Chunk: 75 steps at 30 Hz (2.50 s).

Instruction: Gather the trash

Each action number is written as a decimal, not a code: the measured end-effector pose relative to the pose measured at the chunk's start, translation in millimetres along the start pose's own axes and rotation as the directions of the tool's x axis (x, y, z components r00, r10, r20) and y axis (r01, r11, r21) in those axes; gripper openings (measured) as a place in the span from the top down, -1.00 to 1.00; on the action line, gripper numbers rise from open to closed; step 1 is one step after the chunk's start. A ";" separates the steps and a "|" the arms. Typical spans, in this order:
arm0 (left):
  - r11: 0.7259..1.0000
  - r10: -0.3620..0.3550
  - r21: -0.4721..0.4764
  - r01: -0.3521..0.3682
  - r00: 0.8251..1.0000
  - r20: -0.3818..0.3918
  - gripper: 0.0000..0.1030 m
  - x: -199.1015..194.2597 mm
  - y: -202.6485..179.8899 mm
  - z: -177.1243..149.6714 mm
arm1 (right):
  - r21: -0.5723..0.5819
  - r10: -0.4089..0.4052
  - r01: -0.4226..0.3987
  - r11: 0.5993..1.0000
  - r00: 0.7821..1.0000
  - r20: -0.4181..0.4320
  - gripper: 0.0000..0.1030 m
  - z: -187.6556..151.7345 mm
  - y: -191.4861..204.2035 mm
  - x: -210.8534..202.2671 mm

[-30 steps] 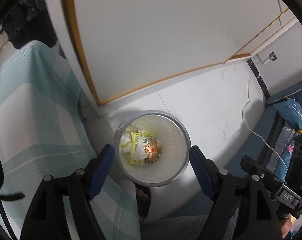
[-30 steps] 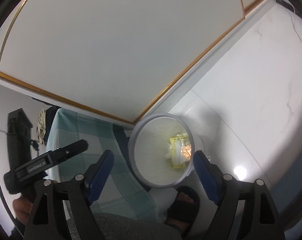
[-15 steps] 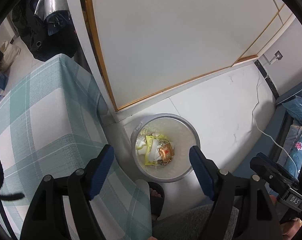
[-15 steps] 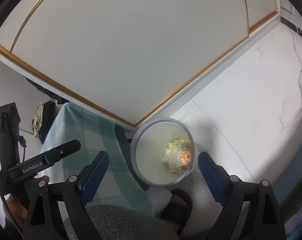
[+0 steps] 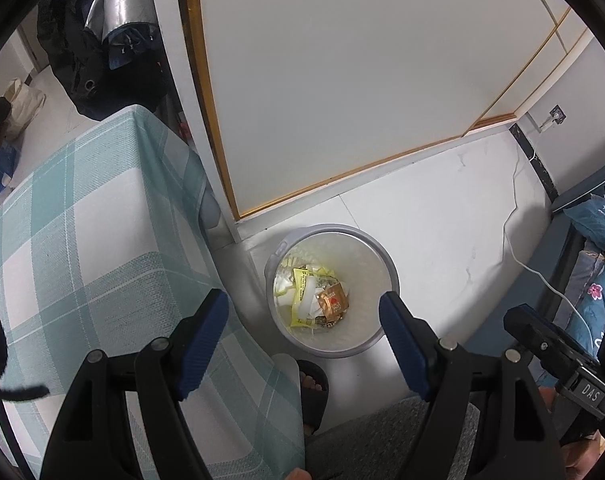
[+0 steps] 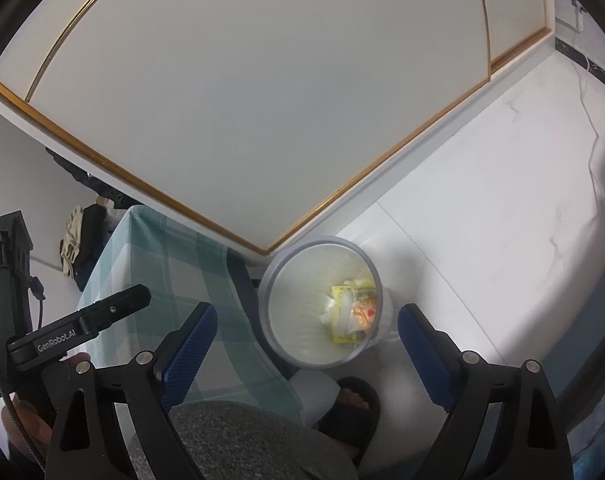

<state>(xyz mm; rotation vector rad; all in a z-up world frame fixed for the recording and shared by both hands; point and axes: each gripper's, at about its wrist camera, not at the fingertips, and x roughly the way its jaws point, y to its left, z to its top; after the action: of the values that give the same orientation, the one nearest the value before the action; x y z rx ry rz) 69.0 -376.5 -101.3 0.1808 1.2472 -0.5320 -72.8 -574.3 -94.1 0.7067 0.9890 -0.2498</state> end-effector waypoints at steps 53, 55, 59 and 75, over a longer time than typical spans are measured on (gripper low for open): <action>1.000 -0.008 -0.010 0.007 1.000 -0.018 -0.45 -4.6 0.4 -4.8 | 0.002 -0.019 0.019 1.000 1.000 0.023 -0.79 -2.8 1.1 -4.7; 1.000 -0.009 -0.009 0.009 1.000 -0.018 -0.45 -4.8 -0.3 -5.0 | 0.003 -0.022 0.021 1.000 1.000 0.022 -0.79 -3.0 0.8 -4.8; 1.000 -0.007 -0.004 0.007 1.000 -0.022 -0.45 -3.7 -2.0 -5.4 | 0.002 -0.023 0.023 1.000 0.999 0.022 -0.79 -2.0 1.4 -4.3; 1.000 -0.017 -0.004 0.017 0.999 0.041 -0.45 -7.3 4.5 -11.8 | 0.016 -0.026 0.026 1.000 0.999 0.019 -0.79 -1.4 -1.5 -2.4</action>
<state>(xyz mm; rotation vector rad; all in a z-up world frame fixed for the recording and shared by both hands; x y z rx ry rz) 59.5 -365.6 -99.0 0.1549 1.2105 -0.5451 -75.8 -574.8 -93.3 0.7053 0.9790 -0.2871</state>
